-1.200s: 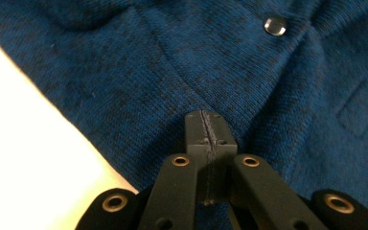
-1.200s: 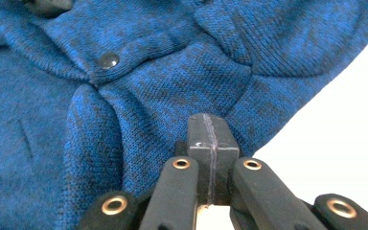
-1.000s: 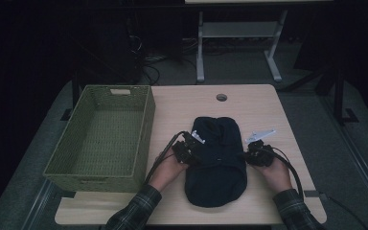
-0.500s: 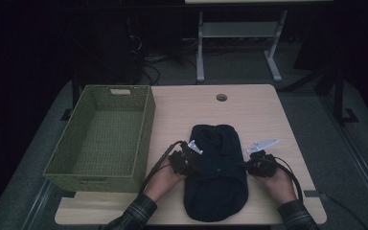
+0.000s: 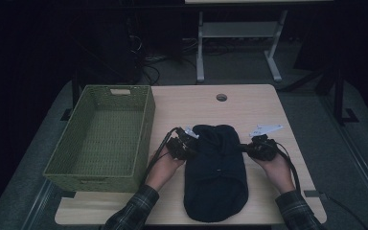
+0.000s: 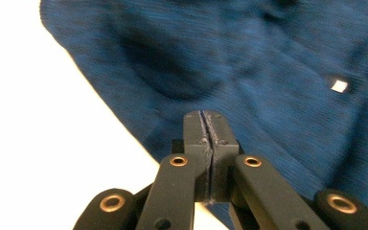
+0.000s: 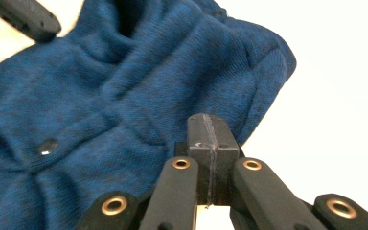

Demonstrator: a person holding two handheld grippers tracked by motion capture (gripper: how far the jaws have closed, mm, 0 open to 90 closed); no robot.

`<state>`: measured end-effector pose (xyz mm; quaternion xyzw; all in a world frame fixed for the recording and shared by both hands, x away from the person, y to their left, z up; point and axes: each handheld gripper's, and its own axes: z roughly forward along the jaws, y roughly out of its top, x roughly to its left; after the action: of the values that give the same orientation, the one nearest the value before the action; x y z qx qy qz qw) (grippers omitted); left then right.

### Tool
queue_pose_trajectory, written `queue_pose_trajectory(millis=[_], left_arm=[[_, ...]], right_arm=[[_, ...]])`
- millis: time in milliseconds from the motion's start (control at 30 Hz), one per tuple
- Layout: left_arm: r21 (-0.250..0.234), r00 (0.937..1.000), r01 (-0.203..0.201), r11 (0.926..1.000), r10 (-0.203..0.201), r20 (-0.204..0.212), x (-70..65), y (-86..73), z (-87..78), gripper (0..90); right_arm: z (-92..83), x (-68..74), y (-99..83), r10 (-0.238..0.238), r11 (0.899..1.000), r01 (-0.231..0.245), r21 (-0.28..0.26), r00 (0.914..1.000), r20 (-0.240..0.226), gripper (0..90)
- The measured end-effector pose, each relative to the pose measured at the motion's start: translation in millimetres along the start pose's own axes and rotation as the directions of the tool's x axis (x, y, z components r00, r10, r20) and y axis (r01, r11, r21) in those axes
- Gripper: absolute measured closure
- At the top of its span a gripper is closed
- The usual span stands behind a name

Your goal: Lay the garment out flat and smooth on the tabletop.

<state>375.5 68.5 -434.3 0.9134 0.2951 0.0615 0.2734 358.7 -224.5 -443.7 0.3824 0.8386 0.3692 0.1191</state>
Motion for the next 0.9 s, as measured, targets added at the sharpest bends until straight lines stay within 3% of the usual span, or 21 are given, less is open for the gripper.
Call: queue_pose_trajectory(millis=[167,267,900], left_arm=[[0.024,0.9999,0.011,0.9996,-0.011,0.002,11.5,2.3,16.7,88.6],[0.016,1.0,0.001,0.9999,-0.001,-0.005,9.9,1.5,18.3,89.3],[0.034,0.9975,-0.044,0.9984,0.042,0.057,-14.7,-8.3,9.2,87.6]], right_arm=[[15.1,-5.7,4.3,-0.015,1.0,0.014,0.022,0.9995,0.029,89.7],[26.2,-7.9,0.7,-0.007,0.998,0.005,0.064,0.9994,0.033,89.7],[10.2,6.5,-11.0,-0.033,0.996,0.032,0.088,0.9993,0.017,89.6]])
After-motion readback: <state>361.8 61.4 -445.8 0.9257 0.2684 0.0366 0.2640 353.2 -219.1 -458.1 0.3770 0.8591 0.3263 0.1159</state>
